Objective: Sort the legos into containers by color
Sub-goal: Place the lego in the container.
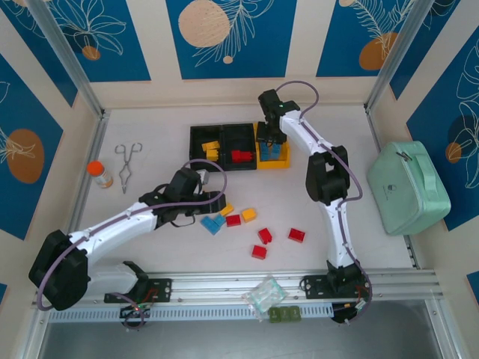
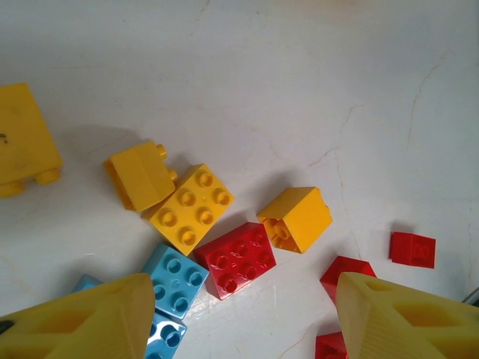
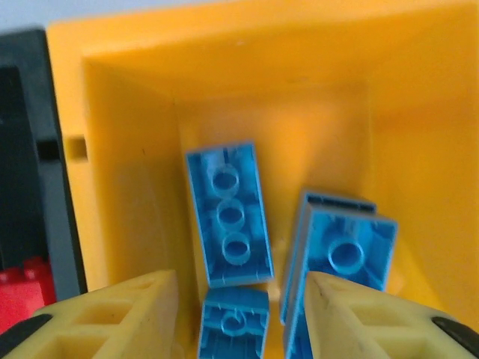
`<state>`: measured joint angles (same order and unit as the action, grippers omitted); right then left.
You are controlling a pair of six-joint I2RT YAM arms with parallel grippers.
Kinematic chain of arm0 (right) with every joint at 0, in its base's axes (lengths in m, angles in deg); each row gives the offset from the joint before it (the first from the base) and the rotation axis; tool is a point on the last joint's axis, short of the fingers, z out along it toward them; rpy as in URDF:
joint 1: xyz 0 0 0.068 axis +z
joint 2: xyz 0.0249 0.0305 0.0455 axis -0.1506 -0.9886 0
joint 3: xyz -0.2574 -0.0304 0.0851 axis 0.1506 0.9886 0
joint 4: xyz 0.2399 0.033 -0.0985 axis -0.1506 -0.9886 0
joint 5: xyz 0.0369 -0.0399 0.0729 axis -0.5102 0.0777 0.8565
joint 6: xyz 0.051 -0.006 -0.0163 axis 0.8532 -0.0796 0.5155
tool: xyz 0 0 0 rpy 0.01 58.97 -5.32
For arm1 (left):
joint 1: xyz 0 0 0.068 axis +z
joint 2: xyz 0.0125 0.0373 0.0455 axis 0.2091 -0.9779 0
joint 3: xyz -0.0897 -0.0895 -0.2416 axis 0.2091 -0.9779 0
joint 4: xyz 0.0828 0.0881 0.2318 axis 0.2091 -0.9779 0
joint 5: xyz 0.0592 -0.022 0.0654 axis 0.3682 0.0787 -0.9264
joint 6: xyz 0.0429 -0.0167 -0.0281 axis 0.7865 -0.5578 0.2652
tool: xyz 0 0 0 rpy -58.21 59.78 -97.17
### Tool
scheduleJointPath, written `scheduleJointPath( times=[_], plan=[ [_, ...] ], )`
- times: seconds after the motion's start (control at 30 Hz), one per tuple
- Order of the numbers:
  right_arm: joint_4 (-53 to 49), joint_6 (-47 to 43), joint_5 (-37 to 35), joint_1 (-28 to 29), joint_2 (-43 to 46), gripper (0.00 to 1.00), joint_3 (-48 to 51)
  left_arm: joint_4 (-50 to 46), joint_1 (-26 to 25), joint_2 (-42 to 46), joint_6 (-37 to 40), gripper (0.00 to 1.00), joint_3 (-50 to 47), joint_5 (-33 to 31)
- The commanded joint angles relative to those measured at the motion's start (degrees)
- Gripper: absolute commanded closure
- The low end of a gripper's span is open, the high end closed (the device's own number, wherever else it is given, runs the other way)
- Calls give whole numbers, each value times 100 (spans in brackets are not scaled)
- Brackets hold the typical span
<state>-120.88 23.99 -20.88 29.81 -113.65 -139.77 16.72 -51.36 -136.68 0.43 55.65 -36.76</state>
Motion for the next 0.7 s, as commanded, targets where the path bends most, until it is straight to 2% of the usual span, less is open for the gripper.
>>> scheduleJointPath(
  times=[0.0, 0.37, 0.67],
  plan=[
    [183, -24, 80, 91, 931, 52, 565, -319, -50, 139, -45, 35, -36, -207],
    [1278, 191, 603, 493, 3371, 51, 3337, -1146, -18, 5, -154, 33, 195, -1089],
    [1890, 470, 1555, 821, 4946, 46, 5305, -1494, 58, -698, -31, 31, 709, -1788]
  ],
)
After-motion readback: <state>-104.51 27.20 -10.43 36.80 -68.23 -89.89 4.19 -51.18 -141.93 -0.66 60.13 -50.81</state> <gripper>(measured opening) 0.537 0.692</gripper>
